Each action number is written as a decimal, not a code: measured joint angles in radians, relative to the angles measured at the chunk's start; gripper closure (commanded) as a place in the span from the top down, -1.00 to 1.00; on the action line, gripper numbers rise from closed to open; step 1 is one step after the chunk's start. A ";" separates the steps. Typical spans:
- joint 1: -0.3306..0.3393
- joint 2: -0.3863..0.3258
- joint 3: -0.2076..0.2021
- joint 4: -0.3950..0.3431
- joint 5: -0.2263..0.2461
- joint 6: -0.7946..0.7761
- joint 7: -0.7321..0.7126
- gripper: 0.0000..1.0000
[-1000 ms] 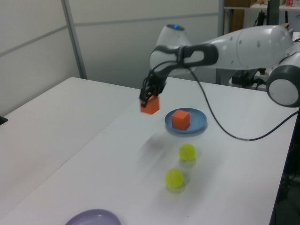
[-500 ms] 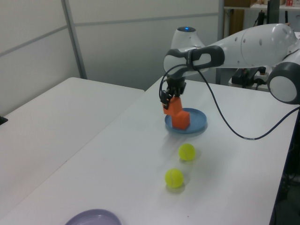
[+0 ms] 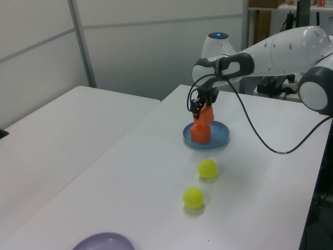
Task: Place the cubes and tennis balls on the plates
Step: 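Lift the cube and stack it on the cube on the blue plate, then move the gripper down to a tennis ball and grasp it, then carry the tennis ball onto the lavender plate and release it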
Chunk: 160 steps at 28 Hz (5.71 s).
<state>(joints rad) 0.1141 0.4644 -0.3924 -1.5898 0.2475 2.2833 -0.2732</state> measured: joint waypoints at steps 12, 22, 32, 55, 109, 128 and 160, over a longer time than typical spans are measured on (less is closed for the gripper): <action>0.001 0.021 0.000 0.000 0.000 0.009 0.002 1.00; 0.003 0.012 0.000 0.005 0.000 0.002 0.004 1.00; 0.033 -0.197 0.061 0.030 0.000 -0.347 -0.015 1.00; 0.060 -0.254 0.286 -0.446 -0.134 -0.017 -0.032 1.00; 0.060 -0.382 0.572 -0.281 -0.165 -0.101 0.129 -1.00; 0.211 -0.072 0.738 -0.096 -0.451 -0.040 0.434 -1.00; 0.346 0.031 0.738 -0.064 -0.630 -0.030 0.645 1.00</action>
<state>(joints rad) 0.4603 0.4955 0.3455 -1.6534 -0.3820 2.2535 0.3716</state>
